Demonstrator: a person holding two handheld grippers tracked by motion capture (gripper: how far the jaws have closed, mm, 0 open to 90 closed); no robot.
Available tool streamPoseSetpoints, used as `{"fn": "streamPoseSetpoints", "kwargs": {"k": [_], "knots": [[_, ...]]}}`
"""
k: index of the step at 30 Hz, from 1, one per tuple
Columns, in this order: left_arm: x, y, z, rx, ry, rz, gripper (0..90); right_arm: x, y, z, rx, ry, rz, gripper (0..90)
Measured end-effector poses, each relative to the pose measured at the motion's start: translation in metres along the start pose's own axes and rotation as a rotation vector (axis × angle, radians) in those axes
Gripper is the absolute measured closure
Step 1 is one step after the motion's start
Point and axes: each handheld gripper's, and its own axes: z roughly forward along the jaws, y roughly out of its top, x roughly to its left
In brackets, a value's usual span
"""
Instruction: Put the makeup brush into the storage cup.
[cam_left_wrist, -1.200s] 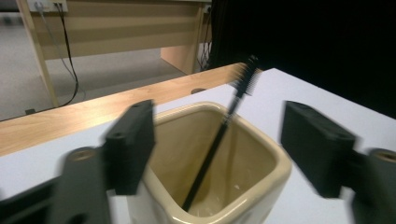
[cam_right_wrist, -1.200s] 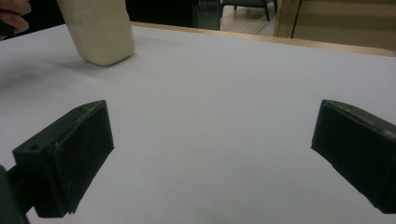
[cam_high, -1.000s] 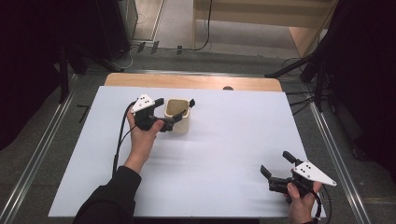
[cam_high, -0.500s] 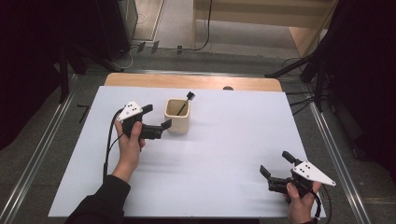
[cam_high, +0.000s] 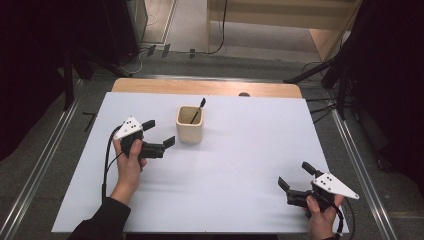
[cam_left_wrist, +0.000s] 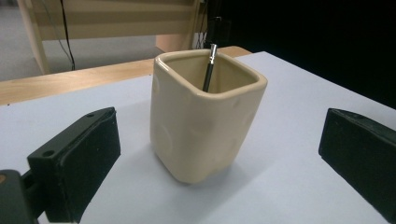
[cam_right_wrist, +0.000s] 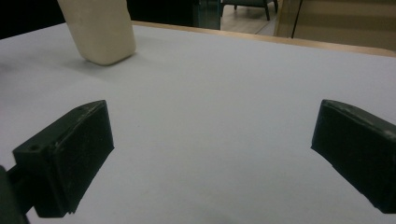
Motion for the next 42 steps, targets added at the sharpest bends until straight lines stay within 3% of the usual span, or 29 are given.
{"fn": "streamPoseSetpoints", "kwargs": {"k": [13, 27, 42], "knots": [[-0.001, -0.025, -0.027, 0.014, 0.015, -0.004, 0.0, 0.0, -0.001, 0.001, 0.001, 0.0, 0.001, 0.0], [-0.006, -0.057, -0.058, 0.014, 0.026, -0.049, 0.0, 0.001, -0.001, 0.0, 0.002, 0.0, 0.0, 0.0], [-0.002, -0.074, -0.098, 0.026, 0.087, -0.041, 0.0, 0.001, -0.002, -0.001, 0.006, -0.012, 0.009, 0.0]]}}
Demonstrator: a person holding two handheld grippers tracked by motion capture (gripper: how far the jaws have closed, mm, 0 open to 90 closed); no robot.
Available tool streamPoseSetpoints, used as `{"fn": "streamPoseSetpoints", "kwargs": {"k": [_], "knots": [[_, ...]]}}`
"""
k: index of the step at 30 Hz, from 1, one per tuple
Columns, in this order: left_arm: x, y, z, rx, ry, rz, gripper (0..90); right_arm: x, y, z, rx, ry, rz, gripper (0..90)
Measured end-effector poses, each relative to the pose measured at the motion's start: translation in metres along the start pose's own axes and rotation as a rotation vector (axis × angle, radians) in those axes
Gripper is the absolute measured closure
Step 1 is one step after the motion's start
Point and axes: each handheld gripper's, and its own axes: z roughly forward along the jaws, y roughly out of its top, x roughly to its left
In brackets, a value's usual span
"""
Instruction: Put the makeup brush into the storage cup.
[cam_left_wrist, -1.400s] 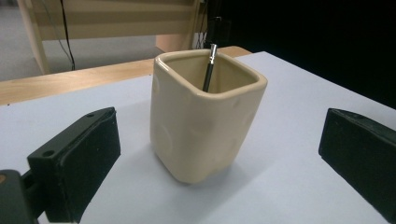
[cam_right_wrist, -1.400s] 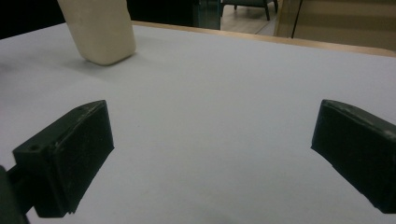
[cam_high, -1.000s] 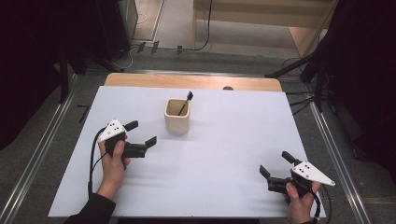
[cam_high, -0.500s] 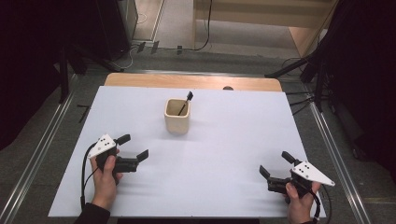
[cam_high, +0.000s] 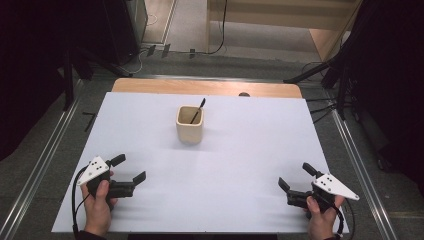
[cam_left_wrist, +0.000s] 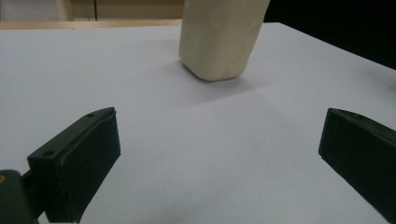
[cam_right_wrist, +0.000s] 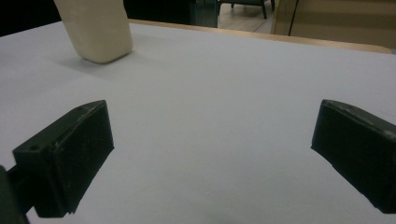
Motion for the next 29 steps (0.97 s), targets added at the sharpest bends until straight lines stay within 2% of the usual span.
{"fn": "streamPoseSetpoints", "kwargs": {"k": [3, 13, 18, 22, 29], "knots": [[0.004, -0.003, -0.008, -0.004, 0.006, -0.018, 0.0, 0.0, 0.0, 0.0, 0.001, 0.001, -0.008, 0.0], [0.009, -0.007, -0.036, -0.013, 0.03, -0.018, 0.0, 0.0, 0.0, -0.001, 0.001, -0.007, -0.009, 0.0], [0.015, -0.01, -0.047, -0.026, 0.043, -0.033, 0.0, 0.001, 0.0, -0.002, -0.001, -0.011, -0.009, 0.0], [0.018, -0.011, -0.051, -0.029, 0.047, -0.035, 0.0, 0.001, 0.001, -0.002, -0.002, -0.012, -0.012, 0.0], [0.017, -0.011, -0.049, -0.028, 0.044, -0.035, 0.0, 0.003, 0.002, -0.001, -0.003, -0.009, -0.025, 0.0]]}}
